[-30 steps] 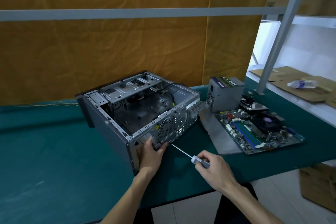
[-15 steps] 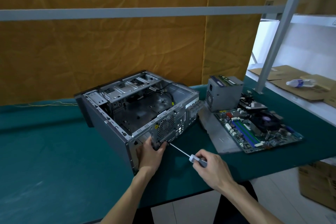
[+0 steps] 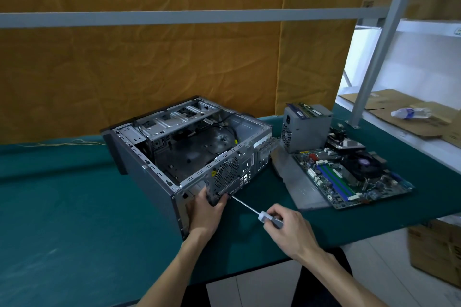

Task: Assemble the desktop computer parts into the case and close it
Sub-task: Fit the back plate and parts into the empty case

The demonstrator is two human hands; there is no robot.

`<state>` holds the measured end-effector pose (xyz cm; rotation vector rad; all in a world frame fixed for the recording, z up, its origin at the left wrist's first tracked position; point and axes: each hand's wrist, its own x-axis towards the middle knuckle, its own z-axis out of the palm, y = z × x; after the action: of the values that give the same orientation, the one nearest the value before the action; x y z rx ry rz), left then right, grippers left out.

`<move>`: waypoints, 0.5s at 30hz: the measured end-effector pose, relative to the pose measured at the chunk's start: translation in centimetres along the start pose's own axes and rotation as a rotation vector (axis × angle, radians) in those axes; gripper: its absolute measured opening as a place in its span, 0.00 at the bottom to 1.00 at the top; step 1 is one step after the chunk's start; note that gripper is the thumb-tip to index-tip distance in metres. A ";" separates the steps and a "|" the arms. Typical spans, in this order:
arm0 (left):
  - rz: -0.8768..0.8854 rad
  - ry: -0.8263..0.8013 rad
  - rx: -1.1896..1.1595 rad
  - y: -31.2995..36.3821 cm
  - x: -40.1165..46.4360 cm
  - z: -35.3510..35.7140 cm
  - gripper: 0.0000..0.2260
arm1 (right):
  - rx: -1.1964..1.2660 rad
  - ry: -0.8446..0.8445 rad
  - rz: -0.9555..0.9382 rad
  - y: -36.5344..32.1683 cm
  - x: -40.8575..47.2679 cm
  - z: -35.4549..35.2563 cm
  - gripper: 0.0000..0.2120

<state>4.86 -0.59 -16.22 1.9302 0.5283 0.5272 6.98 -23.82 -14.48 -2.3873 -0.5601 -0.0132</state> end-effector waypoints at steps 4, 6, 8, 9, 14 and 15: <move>-0.007 -0.008 -0.015 -0.1 0.1 0.0 0.07 | 0.016 -0.017 0.022 0.0 0.1 -0.1 0.11; -0.011 -0.006 -0.009 -0.2 0.1 0.1 0.09 | 0.052 -0.038 0.050 0.1 0.3 0.0 0.15; -0.013 -0.005 -0.012 -0.2 0.1 0.0 0.09 | 0.118 -0.070 0.085 0.1 0.4 0.1 0.16; -0.011 -0.004 -0.009 -0.2 0.1 0.1 0.08 | 0.162 -0.090 0.101 0.2 0.5 0.1 0.16; -0.011 -0.020 -0.024 -0.1 0.1 0.1 0.07 | 0.301 -0.119 0.124 0.1 0.9 -0.1 0.19; -0.010 -0.021 -0.025 -0.2 0.2 0.1 0.07 | 0.331 -0.114 0.125 0.1 0.9 -0.1 0.19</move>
<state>5.04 -0.52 -16.40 1.9062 0.5155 0.5039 7.84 -23.55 -14.35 -2.1025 -0.4269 0.2529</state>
